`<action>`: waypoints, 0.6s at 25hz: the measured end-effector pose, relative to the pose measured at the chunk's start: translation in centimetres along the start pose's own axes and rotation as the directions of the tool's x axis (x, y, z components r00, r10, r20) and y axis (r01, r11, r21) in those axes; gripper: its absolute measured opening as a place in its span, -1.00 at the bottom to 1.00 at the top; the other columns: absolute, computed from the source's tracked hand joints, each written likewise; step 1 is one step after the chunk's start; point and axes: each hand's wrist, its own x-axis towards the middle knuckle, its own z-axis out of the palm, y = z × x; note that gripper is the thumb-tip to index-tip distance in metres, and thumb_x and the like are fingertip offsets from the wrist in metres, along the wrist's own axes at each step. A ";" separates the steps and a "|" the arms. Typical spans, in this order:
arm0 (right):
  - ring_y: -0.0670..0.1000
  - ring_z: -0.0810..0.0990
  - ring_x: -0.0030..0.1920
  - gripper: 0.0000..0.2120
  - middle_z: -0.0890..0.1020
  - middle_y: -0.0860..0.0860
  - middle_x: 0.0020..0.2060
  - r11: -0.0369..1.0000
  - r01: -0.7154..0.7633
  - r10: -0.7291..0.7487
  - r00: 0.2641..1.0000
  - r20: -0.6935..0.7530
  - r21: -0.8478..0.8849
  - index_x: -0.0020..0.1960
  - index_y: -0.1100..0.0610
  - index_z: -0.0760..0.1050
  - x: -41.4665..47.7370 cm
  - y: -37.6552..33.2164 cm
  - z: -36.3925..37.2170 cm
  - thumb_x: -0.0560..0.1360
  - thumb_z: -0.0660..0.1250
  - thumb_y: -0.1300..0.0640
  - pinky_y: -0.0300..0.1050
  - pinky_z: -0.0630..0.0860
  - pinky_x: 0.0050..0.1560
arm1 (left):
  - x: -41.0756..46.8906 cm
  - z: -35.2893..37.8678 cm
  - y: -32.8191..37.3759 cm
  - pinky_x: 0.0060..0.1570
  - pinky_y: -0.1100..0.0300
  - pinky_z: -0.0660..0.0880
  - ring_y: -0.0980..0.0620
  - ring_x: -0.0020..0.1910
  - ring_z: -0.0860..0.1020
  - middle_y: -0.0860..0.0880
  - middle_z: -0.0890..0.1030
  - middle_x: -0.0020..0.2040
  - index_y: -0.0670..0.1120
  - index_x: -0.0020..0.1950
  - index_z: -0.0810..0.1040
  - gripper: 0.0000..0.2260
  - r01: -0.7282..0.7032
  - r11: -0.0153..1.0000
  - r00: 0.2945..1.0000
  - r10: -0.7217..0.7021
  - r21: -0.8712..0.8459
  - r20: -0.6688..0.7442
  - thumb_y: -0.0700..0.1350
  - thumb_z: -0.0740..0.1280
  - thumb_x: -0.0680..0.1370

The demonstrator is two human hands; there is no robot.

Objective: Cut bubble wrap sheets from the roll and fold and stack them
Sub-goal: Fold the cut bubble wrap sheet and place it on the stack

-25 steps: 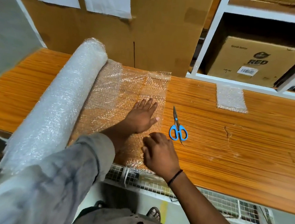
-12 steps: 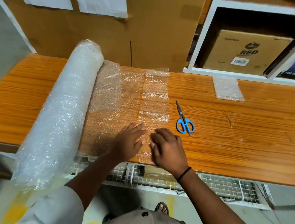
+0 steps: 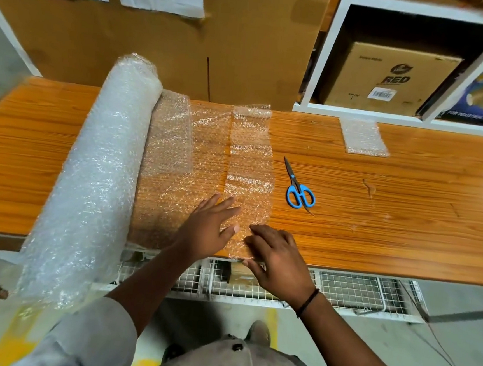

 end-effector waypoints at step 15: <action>0.14 0.59 -0.05 -0.83 0.62 0.02 -0.11 0.979 -0.140 0.171 0.960 -0.223 0.148 0.00 0.09 0.54 4.9 1.2 -4.0 0.61 0.22 0.04 0.10 0.50 -0.09 | -1.1 -1.9 2.3 -0.04 0.12 0.45 0.10 -0.21 0.58 0.04 0.60 -0.27 -0.11 0.00 0.65 -0.45 -0.053 0.948 0.992 0.013 -0.315 -0.125 0.29 0.07 0.70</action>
